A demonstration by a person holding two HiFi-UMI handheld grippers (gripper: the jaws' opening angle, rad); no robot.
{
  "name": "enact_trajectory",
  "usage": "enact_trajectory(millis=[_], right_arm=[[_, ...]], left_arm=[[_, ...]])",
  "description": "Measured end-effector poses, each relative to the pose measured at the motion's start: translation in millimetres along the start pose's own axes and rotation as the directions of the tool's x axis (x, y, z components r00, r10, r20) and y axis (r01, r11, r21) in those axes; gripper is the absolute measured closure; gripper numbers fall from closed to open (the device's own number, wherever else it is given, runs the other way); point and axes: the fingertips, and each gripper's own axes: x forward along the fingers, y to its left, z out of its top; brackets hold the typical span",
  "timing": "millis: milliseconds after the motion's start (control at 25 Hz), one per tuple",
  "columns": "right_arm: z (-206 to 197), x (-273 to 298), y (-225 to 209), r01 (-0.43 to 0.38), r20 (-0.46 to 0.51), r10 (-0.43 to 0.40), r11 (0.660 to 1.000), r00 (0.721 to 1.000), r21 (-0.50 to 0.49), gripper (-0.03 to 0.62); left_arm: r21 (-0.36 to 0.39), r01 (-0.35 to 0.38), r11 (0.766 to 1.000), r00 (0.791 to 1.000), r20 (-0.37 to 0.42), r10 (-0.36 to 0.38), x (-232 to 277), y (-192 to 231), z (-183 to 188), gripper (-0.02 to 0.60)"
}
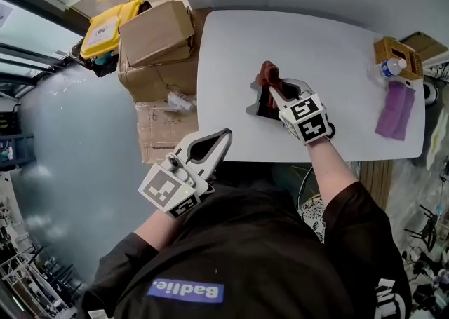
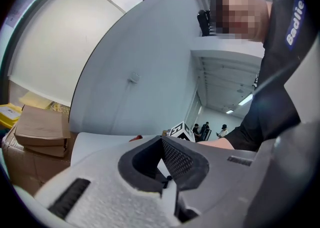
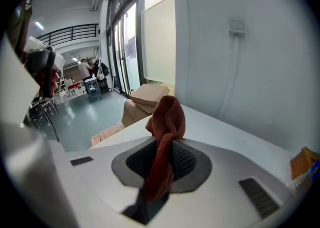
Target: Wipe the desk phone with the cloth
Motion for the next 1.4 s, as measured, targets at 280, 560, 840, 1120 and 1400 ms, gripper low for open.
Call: enact_trajectory(millis=[280, 560, 840, 1120, 1400], right_arm=[[-29, 23, 4, -0.127, 0.039, 0.127, 0.992, 0.991, 0.003, 0.525], [-55, 12, -15, -0.172, 0.078, 0.173, 0.985, 0.982, -0.014, 0.525], [-102, -1, -38, -0.152, 0.035, 0.151, 0.988, 0.988, 0.032, 0.525], [-145, -20, -60, -0.068, -0.006, 0.068, 0.996, 0.998, 0.066, 0.525], [-190, -42, -73, 0.096, -0.132, -0.075, 0.983, 0.988, 0.156, 0.525]], left_arm=[[-0.031, -0.131, 0.991, 0.991, -0.025, 0.13, 24, -10, -12, 0.572], [-0.041, -0.142, 0.989, 0.989, -0.046, 0.14, 67, -39, -22, 0.572], [-0.027, -0.117, 0.993, 0.99, -0.08, 0.115, 87, -59, -21, 0.572], [0.0, -0.07, 0.998, 0.994, -0.082, 0.07, 94, -69, -29, 0.572], [0.021, 0.003, 1.0, 0.999, -0.037, -0.002, 65, -74, -31, 0.572]])
